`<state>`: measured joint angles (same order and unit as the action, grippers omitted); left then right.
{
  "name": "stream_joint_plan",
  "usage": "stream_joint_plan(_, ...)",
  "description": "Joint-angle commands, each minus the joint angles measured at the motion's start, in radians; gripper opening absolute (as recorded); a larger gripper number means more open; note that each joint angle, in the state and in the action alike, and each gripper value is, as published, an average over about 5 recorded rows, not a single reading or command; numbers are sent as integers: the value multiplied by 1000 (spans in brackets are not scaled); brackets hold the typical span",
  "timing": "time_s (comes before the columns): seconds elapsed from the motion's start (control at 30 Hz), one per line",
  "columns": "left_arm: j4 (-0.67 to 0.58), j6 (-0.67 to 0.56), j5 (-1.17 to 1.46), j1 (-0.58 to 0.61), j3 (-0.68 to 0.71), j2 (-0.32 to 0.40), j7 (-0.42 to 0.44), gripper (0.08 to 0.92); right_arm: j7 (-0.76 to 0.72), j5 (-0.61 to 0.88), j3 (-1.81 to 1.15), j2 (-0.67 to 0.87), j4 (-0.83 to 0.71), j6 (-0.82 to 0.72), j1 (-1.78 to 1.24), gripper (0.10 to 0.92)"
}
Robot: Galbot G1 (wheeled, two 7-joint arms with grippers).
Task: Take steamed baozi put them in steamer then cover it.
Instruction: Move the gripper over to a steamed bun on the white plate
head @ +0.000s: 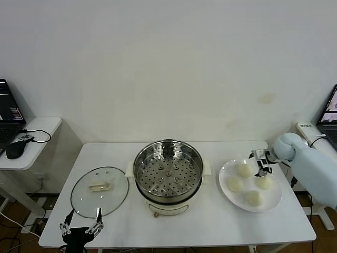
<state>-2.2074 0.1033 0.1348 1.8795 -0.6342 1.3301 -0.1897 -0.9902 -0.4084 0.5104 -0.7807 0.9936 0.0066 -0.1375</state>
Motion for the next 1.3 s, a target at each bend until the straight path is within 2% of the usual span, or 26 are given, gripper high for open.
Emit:
stream_joint_plan(0.03,3,2,1,-1,-1,-1,1,823,2,-7,43,-41,-57,3,29,823)
stream_joint_plan(0.37,11,2,6,-8,-7,-4,2,823,14,-29,32,-89,-113,6,19,812)
stream_joint_plan(0.8,19,2,12,-15,-9,-7,2,823,29,-49,20,-112,-140,5,10,706)
stream_joint_plan(1.3,9,1,14,-10,-10,-7,1,823,25,-30,13,-87,-108,6,11,654)
